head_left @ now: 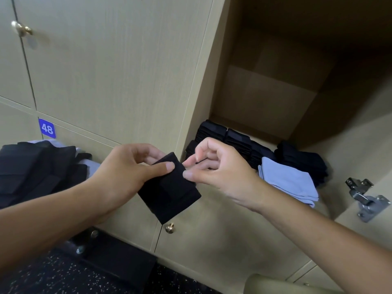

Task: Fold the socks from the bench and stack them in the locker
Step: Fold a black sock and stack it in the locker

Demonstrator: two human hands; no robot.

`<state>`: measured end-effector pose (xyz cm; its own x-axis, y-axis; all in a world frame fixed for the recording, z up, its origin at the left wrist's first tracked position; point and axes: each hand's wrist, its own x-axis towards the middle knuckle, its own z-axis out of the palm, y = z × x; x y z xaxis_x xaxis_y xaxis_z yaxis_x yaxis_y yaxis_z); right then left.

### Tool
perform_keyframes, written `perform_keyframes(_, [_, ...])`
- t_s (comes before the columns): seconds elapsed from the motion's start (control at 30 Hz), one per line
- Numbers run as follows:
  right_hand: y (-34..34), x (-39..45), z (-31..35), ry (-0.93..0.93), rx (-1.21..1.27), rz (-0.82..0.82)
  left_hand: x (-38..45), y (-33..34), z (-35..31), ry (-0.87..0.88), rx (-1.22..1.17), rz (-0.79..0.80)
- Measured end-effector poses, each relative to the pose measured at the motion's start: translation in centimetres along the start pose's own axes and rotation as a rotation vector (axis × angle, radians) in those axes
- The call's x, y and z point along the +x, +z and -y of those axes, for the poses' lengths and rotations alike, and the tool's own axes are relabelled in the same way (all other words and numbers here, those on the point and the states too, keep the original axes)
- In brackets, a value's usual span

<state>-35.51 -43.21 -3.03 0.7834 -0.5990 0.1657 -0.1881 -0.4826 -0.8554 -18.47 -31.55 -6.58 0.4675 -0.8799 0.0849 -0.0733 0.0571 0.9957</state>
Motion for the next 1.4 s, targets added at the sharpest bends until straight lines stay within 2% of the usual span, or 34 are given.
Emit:
perform_keyframes(0.3, [-0.1,-0.1,-1.0,-0.032,-0.101,0.043,0.1,0.8,-0.1,0.001,-0.02,-0.007])
perform_keyframes(0.53, [-1.7,-0.4,-0.4,0.017,0.088,-0.128,0.7,1.4,0.1,-0.024,0.028,0.106])
perform_keyframes(0.67, [-1.8,-0.6,-0.4,0.019,0.067,-0.183,0.3,2.1,0.0,-0.052,0.016,0.204])
perform_keyframes(0.83, [-1.7,-0.6,-0.8,0.139,0.103,-0.3,0.5,2.3,-0.1,-0.121,-0.144,0.074])
perform_keyframes(1.03, [-1.1,-0.7,-1.4,0.215,0.358,-0.077,0.7,2.7,-0.2,-0.13,-0.228,0.002])
perform_keyframes(1.13, [-1.4,-0.3,-1.7,0.165,0.275,-0.167,0.9,2.9,-0.1,-0.098,-0.141,0.037])
perform_keyframes(1.23, [-3.2,0.4,-2.2,0.106,0.085,-0.367,0.9,3.0,0.2,0.027,0.18,0.119])
perform_keyframes(1.4, [-7.9,1.3,-3.3,0.038,0.009,-0.627,0.6,3.1,0.9,0.163,0.544,0.178])
